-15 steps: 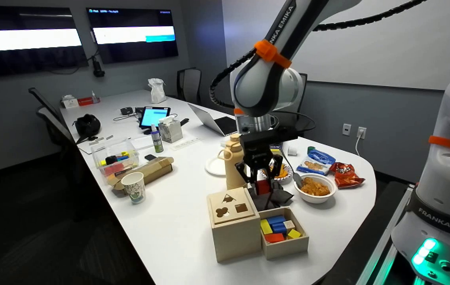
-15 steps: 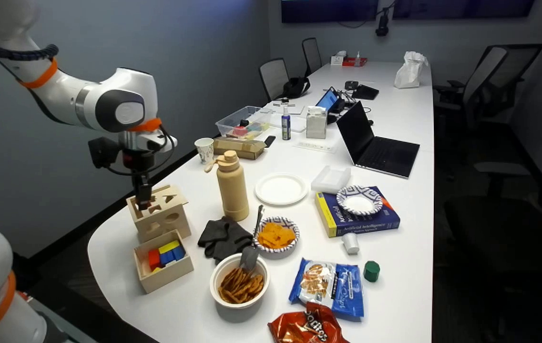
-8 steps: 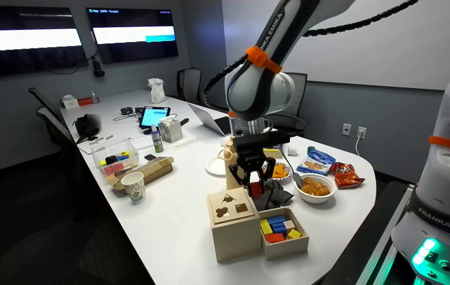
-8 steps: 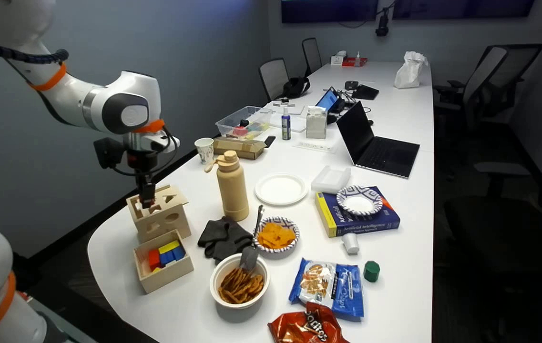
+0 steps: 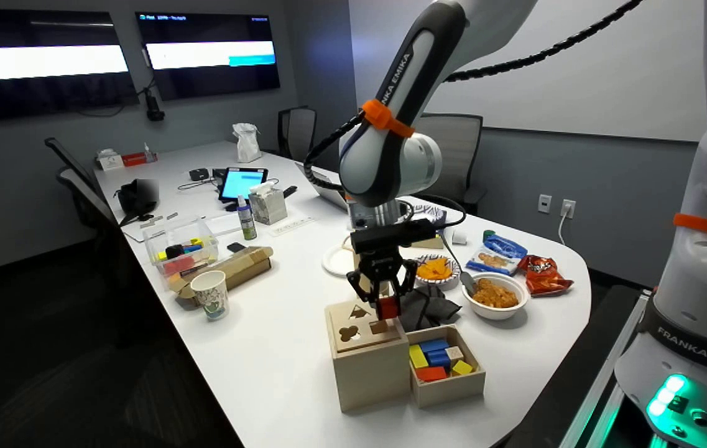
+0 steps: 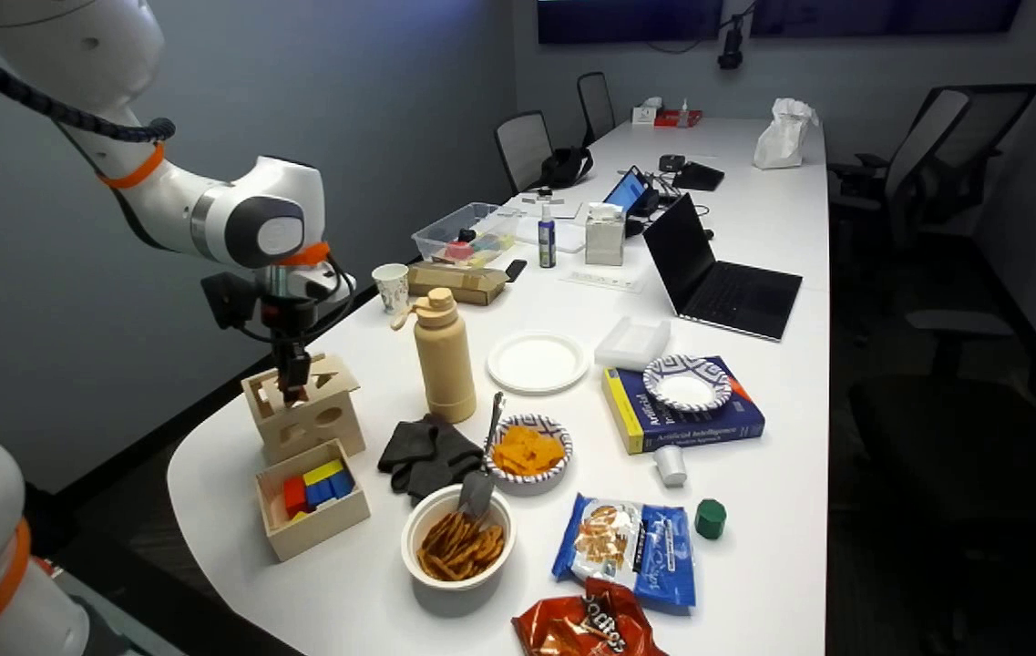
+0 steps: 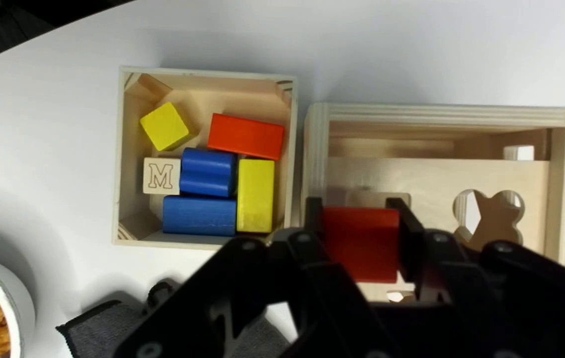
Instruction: Close the shape sorter, pick up an orange cube from the brown box and put it inside the shape sorter using the square shaped opening
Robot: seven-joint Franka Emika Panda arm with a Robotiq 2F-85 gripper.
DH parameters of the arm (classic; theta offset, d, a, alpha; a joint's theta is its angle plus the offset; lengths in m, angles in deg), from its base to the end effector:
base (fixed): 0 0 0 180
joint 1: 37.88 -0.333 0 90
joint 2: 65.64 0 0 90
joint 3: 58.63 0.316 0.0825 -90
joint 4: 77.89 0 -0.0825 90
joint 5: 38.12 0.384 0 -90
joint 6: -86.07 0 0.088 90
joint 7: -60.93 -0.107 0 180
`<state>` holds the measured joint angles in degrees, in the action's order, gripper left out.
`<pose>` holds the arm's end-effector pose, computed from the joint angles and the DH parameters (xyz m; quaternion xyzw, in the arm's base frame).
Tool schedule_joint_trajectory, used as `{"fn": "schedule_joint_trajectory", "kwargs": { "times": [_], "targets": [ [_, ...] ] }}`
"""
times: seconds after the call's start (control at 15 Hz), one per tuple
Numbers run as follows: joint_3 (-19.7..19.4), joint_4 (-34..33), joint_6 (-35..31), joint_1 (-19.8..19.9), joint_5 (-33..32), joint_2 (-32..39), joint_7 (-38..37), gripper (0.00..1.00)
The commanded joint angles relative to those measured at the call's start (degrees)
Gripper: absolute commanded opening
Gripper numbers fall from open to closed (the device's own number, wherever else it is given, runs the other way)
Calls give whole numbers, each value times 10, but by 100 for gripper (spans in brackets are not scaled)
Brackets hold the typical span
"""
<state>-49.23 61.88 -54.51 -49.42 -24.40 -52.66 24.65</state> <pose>0.4327 0.1688 0.1971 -0.9637 0.2305 0.1328 0.0234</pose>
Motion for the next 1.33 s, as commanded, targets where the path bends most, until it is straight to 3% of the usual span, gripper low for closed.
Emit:
{"fn": "schedule_joint_trajectory", "kwargs": {
  "times": [0.0, 0.53, 1.27],
  "targets": [
    [-1, -26, -10, -2, 17, 36, 21, 10],
    [-1, -40, -8, -2, 30, 49, 44, 10],
    [-8, -23, -5, -37, -6, 22, -15, 10]
  ]
}}
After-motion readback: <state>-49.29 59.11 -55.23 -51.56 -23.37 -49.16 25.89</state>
